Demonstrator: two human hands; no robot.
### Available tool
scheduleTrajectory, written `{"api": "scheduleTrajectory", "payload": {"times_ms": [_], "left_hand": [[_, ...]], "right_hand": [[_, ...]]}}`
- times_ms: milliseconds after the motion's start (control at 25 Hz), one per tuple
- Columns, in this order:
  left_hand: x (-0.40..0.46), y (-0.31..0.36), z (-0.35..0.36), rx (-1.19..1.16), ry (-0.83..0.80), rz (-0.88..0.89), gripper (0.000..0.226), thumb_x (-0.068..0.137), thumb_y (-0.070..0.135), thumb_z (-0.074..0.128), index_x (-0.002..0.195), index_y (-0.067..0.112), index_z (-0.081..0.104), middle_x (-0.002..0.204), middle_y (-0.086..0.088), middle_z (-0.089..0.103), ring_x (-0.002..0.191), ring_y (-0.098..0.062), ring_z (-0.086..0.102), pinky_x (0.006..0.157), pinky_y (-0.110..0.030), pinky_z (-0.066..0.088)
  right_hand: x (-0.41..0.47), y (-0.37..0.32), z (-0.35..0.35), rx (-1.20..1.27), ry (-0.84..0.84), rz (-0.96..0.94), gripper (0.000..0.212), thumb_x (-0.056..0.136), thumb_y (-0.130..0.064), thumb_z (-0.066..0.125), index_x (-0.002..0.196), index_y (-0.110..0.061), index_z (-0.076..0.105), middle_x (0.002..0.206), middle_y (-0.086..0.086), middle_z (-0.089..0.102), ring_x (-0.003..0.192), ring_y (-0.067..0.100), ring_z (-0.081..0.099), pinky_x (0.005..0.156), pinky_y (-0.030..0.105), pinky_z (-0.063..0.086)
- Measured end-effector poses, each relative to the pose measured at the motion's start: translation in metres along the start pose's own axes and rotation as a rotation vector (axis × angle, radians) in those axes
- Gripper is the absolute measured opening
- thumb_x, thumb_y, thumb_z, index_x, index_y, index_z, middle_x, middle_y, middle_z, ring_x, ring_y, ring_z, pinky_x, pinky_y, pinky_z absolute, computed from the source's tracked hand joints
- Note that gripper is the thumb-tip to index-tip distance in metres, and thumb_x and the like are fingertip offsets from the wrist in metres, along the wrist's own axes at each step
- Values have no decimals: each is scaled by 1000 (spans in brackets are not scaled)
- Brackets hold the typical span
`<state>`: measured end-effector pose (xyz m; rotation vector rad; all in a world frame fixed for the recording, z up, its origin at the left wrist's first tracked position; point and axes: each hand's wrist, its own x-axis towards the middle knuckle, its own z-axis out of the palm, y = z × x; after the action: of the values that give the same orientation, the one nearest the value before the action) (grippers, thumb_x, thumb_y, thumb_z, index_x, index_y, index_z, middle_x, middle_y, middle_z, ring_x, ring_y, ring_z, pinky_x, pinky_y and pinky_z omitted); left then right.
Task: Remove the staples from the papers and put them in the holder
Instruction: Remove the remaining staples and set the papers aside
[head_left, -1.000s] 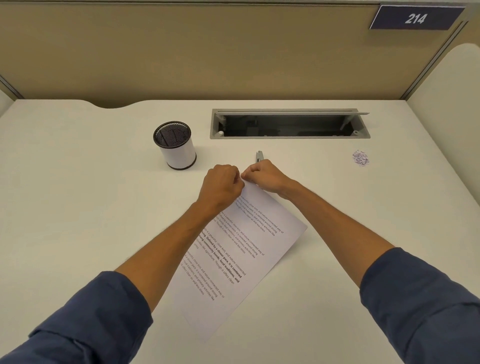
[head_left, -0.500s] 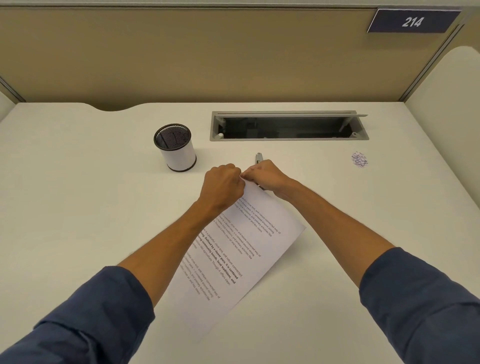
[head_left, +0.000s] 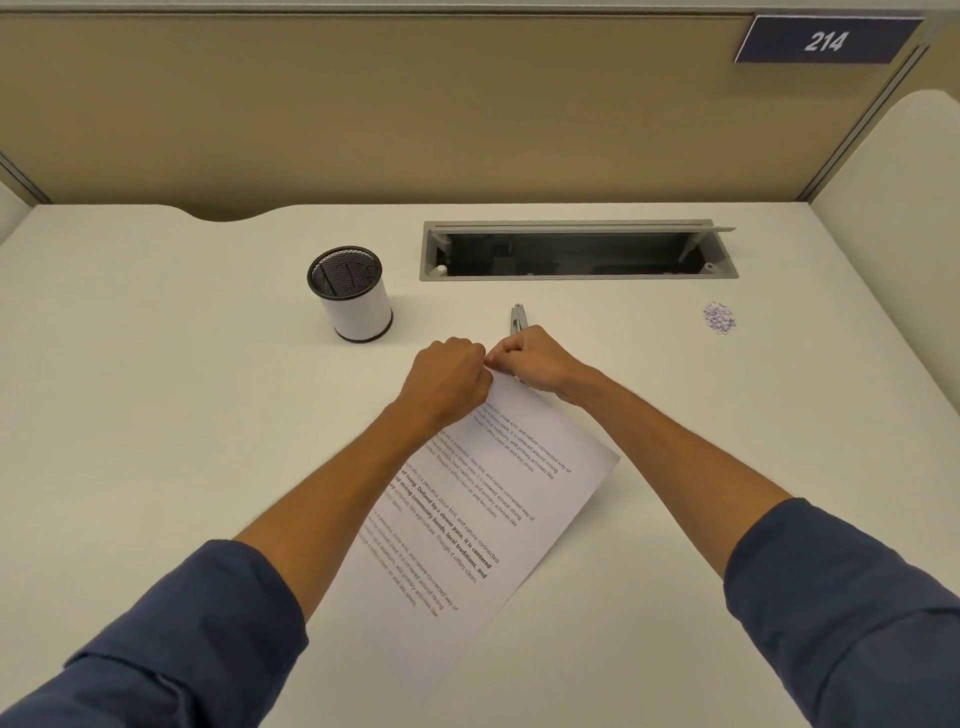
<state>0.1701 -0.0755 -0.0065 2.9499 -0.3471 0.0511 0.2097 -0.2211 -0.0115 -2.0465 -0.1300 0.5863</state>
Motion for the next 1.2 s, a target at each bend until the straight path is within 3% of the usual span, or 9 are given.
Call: {"api": "scheduleTrajectory", "payload": {"times_ms": [160,360,440,520,680,760,840,1000,1200], "left_hand": [[3,2,-18,181,-122,80,26,97,23,40,95,5,60,89,-14,59,69,-27,44,61,-34,32],[2,1,-19,155,-141,98,23,96,24,42,77,12,47,77,-9,50,67,-26,44,60,-32,30],[2,1,-11,58,-86,34,26,94,25,45,73,11,47,74,-10,50,66,-28,44,59,-32,29],[0,3,-2,-44,-36,-52,30,94,27,47,69,9,46,69,-9,46,65,-30,43,58,-33,27],[-1,-4,9,-195,66,-217,36,93,26,49,65,3,48,61,-8,43,62,-30,43,56,-33,28],[0,-9,11,-224,90,-206,35,92,24,49,67,1,53,60,-10,47,61,-30,45,55,-32,28],[-1,-12,11,-232,106,-180,33,92,25,50,72,1,60,63,-12,55,63,-30,49,55,-32,32],[-5,-20,15,-358,159,-129,26,89,25,51,69,10,56,56,0,51,56,-24,47,54,-32,37],[-13,-20,10,-793,138,-193,21,90,11,51,71,9,59,59,1,56,50,-12,47,54,-31,43]], "right_hand": [[1,-2,-1,-58,-6,-51,20,93,-17,58,93,-8,75,87,-1,69,75,7,62,74,22,52],[1,-1,2,-182,27,-118,20,90,-13,57,91,-6,76,88,3,70,74,6,59,77,26,51],[1,-1,2,-167,52,-136,19,89,-10,58,89,-6,76,85,2,69,72,3,58,73,19,49],[2,2,3,-81,51,-100,17,87,-8,59,86,-5,76,82,3,70,73,4,59,75,21,50],[0,13,6,113,30,28,23,88,-11,63,91,10,71,97,28,68,77,17,60,71,28,49],[-4,14,7,128,36,15,20,89,-13,63,89,4,73,93,18,71,76,13,62,66,20,49],[-4,14,8,123,67,-17,17,89,-16,64,90,-4,75,92,7,72,80,11,64,73,24,53],[3,15,10,-111,172,-118,19,89,-21,65,94,-6,76,94,6,73,79,9,62,75,25,49],[3,17,18,-254,269,-201,18,90,-24,64,94,-11,76,91,2,73,76,8,60,75,24,48]]}}
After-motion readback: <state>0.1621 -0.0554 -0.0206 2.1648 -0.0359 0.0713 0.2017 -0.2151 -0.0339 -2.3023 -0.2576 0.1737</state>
